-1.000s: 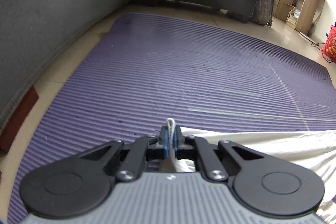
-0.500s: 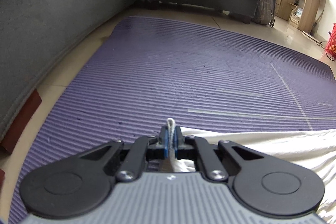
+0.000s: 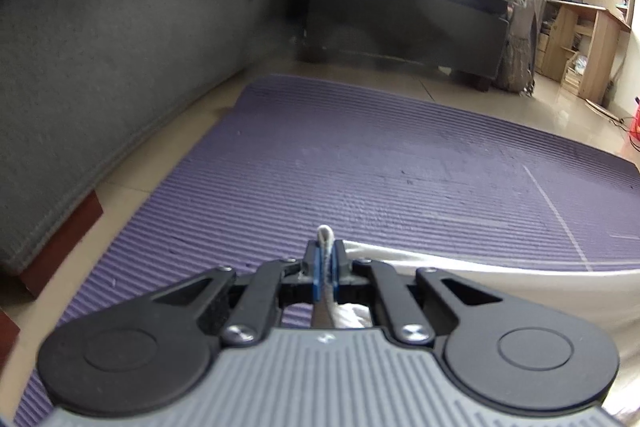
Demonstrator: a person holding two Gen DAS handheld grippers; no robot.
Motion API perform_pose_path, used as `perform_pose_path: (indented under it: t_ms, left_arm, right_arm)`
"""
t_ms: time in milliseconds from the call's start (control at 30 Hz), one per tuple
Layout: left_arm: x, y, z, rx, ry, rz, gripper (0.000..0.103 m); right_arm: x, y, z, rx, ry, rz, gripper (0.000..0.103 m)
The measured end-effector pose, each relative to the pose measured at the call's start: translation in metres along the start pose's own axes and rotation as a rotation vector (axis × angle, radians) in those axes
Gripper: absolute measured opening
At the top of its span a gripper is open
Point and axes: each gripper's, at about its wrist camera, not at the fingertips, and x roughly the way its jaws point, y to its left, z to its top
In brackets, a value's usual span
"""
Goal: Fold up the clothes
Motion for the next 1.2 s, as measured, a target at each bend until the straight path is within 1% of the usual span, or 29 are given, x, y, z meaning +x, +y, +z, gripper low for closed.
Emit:
perform_pose_path:
  t_ms: [33, 100, 133, 167, 200, 267, 400, 467, 567, 667, 733, 800, 867, 933, 1000, 1100, 1200]
  left_arm:
    - [0.001, -0.001, 0.000, 0.003, -0.002, 0.008, 0.004]
    - [0.003, -0.001, 0.001, 0.002, -0.002, 0.020, 0.004]
    - [0.003, -0.001, 0.001, 0.002, -0.005, 0.025, 0.004]
    - [0.003, -0.002, 0.001, 0.001, -0.007, 0.030, 0.004]
    - [0.004, -0.002, 0.001, 0.002, -0.007, 0.032, 0.004]
    - [0.005, -0.001, -0.001, 0.008, 0.000, 0.029, 0.004]
    - [0.008, 0.000, -0.004, 0.011, 0.011, 0.030, 0.005]
    - [0.008, 0.001, -0.004, 0.007, 0.016, 0.030, 0.005]
    - [0.009, 0.002, -0.003, 0.014, 0.022, 0.033, 0.005]
    - [0.009, 0.002, -0.003, 0.019, 0.031, 0.037, 0.005]
    - [0.010, 0.002, -0.002, 0.021, 0.036, 0.037, 0.005]
    - [0.010, 0.001, -0.002, 0.029, 0.043, 0.037, 0.005]
    - [0.011, 0.001, -0.002, 0.036, 0.047, 0.039, 0.005]
    - [0.013, 0.002, -0.002, 0.035, 0.057, 0.042, 0.005]
    - [0.017, 0.000, -0.001, 0.040, 0.067, 0.049, 0.005]
    - [0.017, -0.003, -0.003, 0.054, 0.070, 0.060, 0.005]
    - [0.017, -0.005, -0.003, 0.064, 0.070, 0.072, 0.005]
  right_arm:
    - [0.009, 0.002, 0.005, 0.008, 0.015, 0.008, 0.012]
    - [0.034, 0.004, 0.017, 0.045, 0.052, 0.075, 0.024]
    - [0.037, 0.004, 0.021, 0.056, 0.051, 0.074, 0.033]
    - [0.038, 0.004, 0.026, 0.059, 0.024, 0.073, 0.035]
    - [0.038, 0.004, 0.031, 0.043, 0.003, 0.074, 0.035]
    - [0.036, 0.003, 0.036, 0.012, -0.003, 0.065, 0.035]
    - [0.037, -0.016, 0.032, -0.027, 0.014, 0.032, 0.035]
    - [0.040, -0.030, 0.028, 0.005, 0.034, 0.040, 0.035]
    - [0.044, -0.049, 0.023, 0.097, 0.057, 0.106, 0.033]
    - [0.044, -0.053, 0.024, 0.130, 0.044, 0.132, 0.033]
    - [0.043, -0.050, 0.026, 0.064, 0.030, 0.126, 0.033]
    - [0.042, -0.041, 0.025, -0.141, 0.023, 0.116, 0.033]
    - [0.043, -0.033, 0.020, -0.358, 0.040, 0.114, 0.033]
    - [0.044, -0.029, 0.016, -0.500, 0.049, 0.118, 0.033]
    - [0.045, -0.025, 0.012, -0.665, 0.044, 0.144, 0.030]
    - [0.050, -0.021, 0.013, -0.779, 0.043, 0.193, 0.029]
    - [0.061, -0.017, 0.013, -0.851, 0.066, 0.233, 0.029]
